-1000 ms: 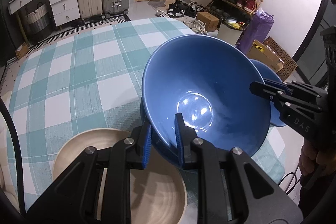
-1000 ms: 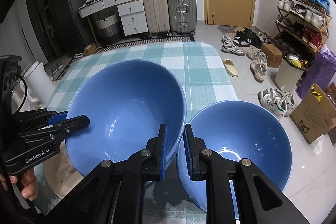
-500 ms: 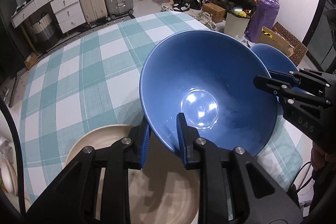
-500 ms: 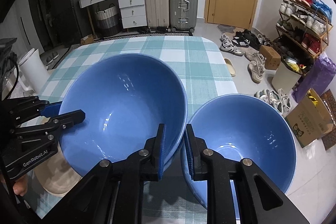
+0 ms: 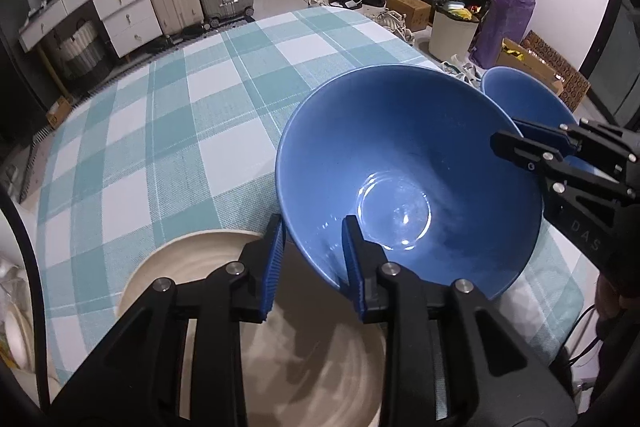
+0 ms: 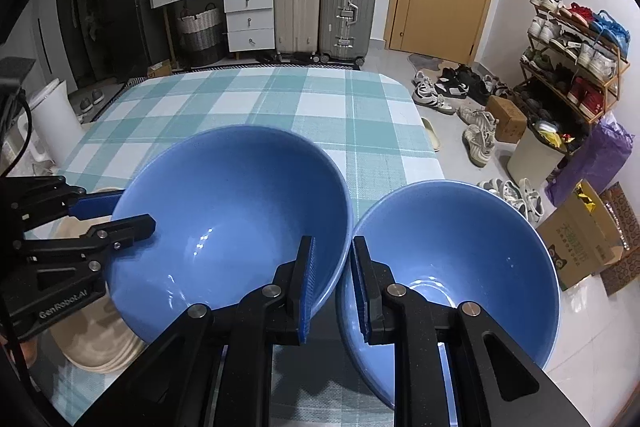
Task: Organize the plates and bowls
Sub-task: 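Lower the blue bowl beside the other bowl and open both grippers, then move both grippers to the rim of one light-blue bowl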
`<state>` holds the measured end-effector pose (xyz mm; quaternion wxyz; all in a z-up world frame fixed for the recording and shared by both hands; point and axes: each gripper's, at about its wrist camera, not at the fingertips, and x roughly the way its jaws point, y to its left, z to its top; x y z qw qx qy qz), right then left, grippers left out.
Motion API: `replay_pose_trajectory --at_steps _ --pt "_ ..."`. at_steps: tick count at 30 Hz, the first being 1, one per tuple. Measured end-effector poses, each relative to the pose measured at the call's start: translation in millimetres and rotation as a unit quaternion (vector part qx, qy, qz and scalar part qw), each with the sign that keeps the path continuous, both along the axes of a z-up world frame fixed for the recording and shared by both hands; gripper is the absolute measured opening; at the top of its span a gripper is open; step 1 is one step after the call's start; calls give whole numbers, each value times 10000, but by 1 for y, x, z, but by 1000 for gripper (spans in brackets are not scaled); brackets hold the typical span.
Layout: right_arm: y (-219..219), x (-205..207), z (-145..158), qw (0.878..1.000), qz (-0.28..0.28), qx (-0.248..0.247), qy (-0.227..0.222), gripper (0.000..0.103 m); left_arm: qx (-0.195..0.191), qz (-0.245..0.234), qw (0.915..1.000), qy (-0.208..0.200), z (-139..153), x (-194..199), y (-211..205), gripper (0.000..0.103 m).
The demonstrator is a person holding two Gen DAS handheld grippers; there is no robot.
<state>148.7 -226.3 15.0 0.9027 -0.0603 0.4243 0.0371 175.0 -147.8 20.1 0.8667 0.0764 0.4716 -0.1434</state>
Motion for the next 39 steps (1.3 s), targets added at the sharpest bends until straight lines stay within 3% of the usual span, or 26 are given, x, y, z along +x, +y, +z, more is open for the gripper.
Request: replay_pose_trajectory --at_steps 5,7,9,11,12,13,14,16,19,21,29,39 --pt "-9 0 2 9994 -10 349 28 18 -471 165 9985 225 -4 7 11 31" --pt "-12 0 2 9989 -13 461 35 19 -529 151 9983 198 -3 5 13 37" --pt "-16 1 3 9983 -39 573 32 25 -639 144 9977 158 0 1 13 53" --pt "-22 -2 6 9971 -83 749 -51 36 -821 161 9964 160 4 -3 11 65" --pt "-25 -5 8 9963 -117 850 -105 48 -880 180 9958 176 5 -5 10 75" --pt "-30 -7 10 9952 -172 953 -169 58 -930 186 9953 172 6 -7 8 79" --pt "-34 -10 12 9943 -221 1014 -228 62 -980 187 9949 151 8 -9 6 80" --pt "-42 -17 18 9928 -326 1094 -369 81 -1126 205 9932 191 10 -12 3 82" --pt "-56 -30 25 9915 -509 1034 -596 96 -1225 230 9920 177 13 -17 -4 89" --pt "-65 -36 30 9908 -599 997 -698 100 -1222 234 9922 120 16 -21 -10 103" --pt "-112 -61 49 9831 -1082 1152 -926 102 -1235 206 9921 79 21 -33 -26 102" --pt "-135 -82 63 9845 -1084 995 -956 102 -1254 266 9916 -194 35 -47 -39 102"
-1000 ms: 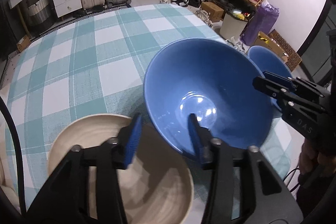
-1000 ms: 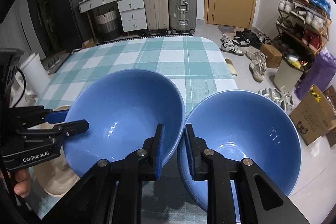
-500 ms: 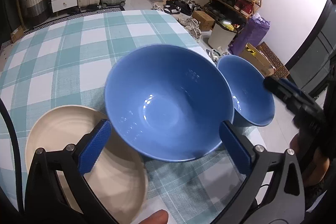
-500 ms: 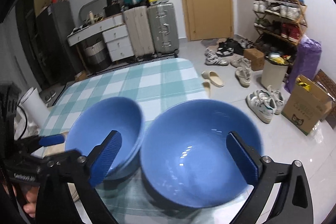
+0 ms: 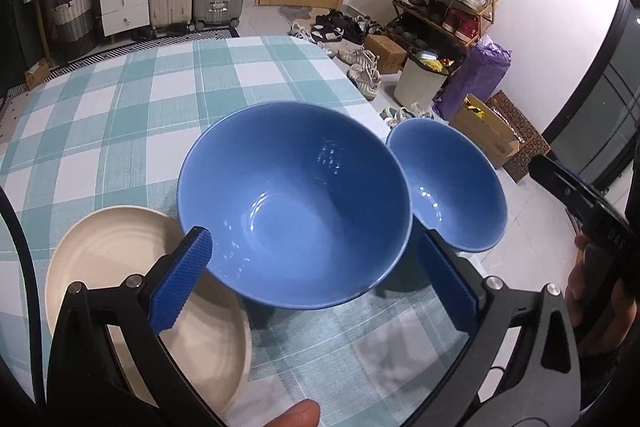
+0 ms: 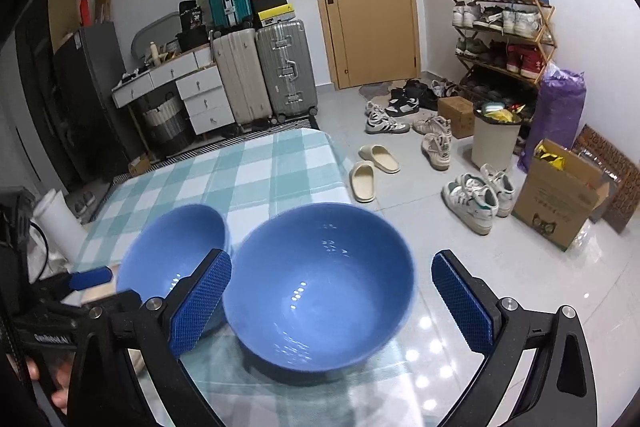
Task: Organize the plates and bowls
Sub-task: 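Move both grippers to the rim of one light-blue bowl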
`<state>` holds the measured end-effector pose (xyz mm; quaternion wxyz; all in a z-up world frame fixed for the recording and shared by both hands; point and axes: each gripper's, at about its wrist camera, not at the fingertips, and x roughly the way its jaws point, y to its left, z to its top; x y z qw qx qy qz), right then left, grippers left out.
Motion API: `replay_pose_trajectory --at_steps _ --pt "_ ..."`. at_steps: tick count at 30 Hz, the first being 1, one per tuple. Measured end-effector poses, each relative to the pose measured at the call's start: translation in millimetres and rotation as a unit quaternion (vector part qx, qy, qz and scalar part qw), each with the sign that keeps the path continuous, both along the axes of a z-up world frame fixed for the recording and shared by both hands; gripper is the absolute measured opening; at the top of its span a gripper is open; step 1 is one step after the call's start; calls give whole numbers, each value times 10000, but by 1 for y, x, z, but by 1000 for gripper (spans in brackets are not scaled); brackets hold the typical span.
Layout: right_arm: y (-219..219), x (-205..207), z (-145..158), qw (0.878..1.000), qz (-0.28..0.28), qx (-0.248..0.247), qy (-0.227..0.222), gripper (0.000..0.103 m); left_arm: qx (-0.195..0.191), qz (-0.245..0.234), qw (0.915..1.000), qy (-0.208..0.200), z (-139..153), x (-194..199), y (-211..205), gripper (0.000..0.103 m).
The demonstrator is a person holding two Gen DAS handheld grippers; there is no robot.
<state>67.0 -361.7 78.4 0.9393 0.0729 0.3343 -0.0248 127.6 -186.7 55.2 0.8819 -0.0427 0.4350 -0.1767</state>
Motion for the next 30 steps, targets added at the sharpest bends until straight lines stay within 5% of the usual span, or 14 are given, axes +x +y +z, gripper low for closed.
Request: replay_pose_trajectory --at_steps 11,19,30 --pt "-27 -6 -5 9990 -136 415 61 102 -294 -153 9994 11 10 -15 -31 102" --pt "-46 -2 -13 9971 -265 699 125 102 -585 -722 9957 -23 14 -27 -67 95" --pt "-57 3 -24 9932 -187 1133 180 102 -869 -927 9896 676 -10 -15 -98 62"
